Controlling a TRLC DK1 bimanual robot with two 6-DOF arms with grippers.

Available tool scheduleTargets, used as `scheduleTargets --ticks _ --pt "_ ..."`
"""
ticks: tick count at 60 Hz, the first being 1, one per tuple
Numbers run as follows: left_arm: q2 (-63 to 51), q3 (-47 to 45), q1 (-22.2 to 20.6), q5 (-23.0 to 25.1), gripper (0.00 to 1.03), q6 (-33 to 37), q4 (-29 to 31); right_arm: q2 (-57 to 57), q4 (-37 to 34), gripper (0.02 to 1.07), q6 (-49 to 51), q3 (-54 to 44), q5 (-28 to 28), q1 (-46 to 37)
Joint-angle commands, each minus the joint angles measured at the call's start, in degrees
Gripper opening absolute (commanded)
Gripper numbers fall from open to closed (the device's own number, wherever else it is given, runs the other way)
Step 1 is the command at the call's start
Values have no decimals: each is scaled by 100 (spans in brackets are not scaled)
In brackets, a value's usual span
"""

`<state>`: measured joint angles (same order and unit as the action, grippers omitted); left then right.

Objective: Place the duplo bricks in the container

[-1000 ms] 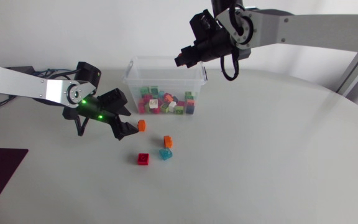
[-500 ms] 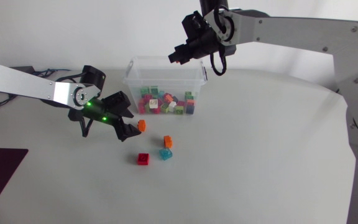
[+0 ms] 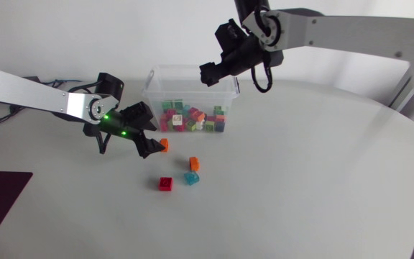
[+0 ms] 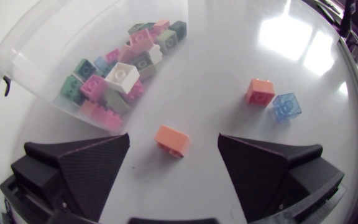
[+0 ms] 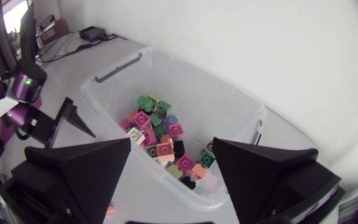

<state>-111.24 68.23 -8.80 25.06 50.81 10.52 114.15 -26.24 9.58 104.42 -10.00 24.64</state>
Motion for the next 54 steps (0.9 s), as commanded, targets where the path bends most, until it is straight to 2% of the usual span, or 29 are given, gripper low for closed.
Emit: scheduleTargets --ticks 1,11,19,28,47,54 --pt "-223 200 124 61 99 298 -86 -824 -48 103 184 -607 -125 49" --pt "-460 156 229 307 99 808 -86 -1852 5 103 483 -1934 -345 41" --pt "-548 130 238 605 99 957 -86 -2344 189 103 659 -2778 -406 -21" --pt "-829 209 133 623 99 1098 -138 -2652 453 103 703 -3552 -503 -118" --pt "-1058 288 27 790 96 1300 -138 -2960 734 103 747 -4422 -661 -135" --pt "-1058 261 -26 843 86 1309 -121 -2986 796 103 755 -4545 -670 -118"
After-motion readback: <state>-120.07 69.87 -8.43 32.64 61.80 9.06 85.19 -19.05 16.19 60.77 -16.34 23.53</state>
